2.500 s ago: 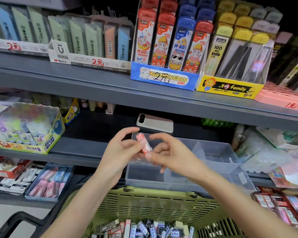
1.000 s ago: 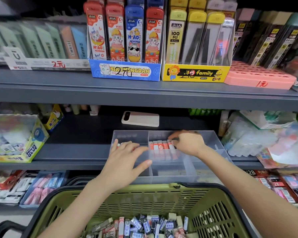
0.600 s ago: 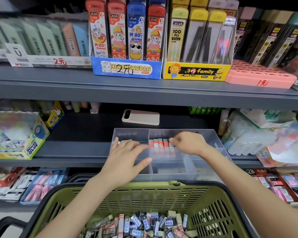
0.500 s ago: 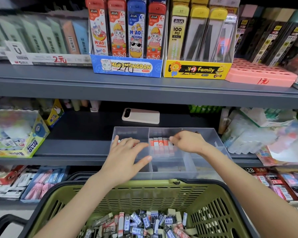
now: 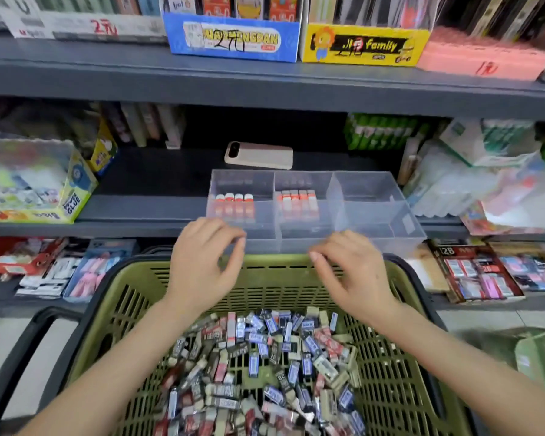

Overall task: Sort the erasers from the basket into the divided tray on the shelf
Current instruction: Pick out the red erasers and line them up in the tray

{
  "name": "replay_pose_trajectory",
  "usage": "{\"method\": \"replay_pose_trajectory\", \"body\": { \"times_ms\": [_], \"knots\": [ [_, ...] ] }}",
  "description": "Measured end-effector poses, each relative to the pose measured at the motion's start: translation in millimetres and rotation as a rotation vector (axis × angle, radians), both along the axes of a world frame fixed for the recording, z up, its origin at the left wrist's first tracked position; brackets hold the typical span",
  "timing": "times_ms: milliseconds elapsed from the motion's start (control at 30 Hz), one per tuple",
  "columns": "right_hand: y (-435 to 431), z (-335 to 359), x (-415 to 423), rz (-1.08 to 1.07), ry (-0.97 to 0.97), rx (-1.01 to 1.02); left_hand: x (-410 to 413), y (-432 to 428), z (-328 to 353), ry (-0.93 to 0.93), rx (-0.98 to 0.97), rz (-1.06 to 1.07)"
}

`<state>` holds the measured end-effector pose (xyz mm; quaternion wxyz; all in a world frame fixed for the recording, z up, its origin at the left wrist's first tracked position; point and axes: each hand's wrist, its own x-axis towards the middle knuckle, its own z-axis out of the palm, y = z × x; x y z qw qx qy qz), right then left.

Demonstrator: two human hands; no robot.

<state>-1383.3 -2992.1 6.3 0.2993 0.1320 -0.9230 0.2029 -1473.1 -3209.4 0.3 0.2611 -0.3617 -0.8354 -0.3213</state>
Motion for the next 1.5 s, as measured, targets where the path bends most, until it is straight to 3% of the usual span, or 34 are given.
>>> {"method": "replay_pose_trajectory", "body": {
  "times_ms": [100, 200, 267, 500, 700, 767, 833, 933, 1033, 1167, 1200, 1233, 1300, 1367, 1433, 1500],
  "knots": [
    [-11, -41, 24, -0.141, -0.437, 0.072, 27, -21, -35, -0.159, -0.117, -0.016],
    [3, -87, 32, -0.467, -0.997, 0.062, 51, -35, -73, -0.562, -0.312, 0.041],
    [9, -111, 38, -0.531, -1.171, 0.049, 60, -35, -90, -0.717, -0.367, 0.043],
    [6, -143, 38, -0.551, -1.244, 0.113, 81, -12, -103, -1.041, -0.245, -0.008],
    [-5, -150, 45, -0.613, -1.130, 0.058, 86, -14, -113, -1.147, -0.197, -0.006],
    [-6, -145, 47, -0.623, -1.164, -0.091, 84, -16, -113, -1.238, -0.096, 0.027],
    [-8, -132, 47, -0.586, -1.155, -0.402, 84, -16, -109, -1.418, 0.069, 0.030],
    [-28, -99, 44, -0.321, -1.072, -0.887, 88, -5, -99, -1.812, 0.377, -0.091],
    [-51, -75, 47, -0.012, -1.151, -0.990, 96, 12, -94, -2.070, 0.551, -0.239],
    [-42, -75, 54, 0.068, -1.222, -1.165, 105, 14, -93, -2.097, 0.614, -0.102],
    [-37, -81, 57, 0.024, -1.219, -1.123, 105, 11, -93, -2.069, 0.584, -0.049],
    [-33, -87, 59, -0.020, -1.236, -0.950, 103, 7, -93, -2.035, 0.554, 0.006],
    [-33, -109, 67, -0.030, -1.350, -0.411, 96, -3, -91, -1.984, 0.516, 0.090],
    [-45, -132, 78, -0.014, -1.447, -0.012, 88, -14, -87, -1.972, 0.517, 0.112],
    [-55, -145, 85, -0.047, -1.393, 0.192, 81, -26, -83, -1.974, 0.534, 0.104],
    [-56, -152, 85, -0.053, -1.341, 0.233, 78, -37, -80, -1.967, 0.558, 0.087]
  ]
}}
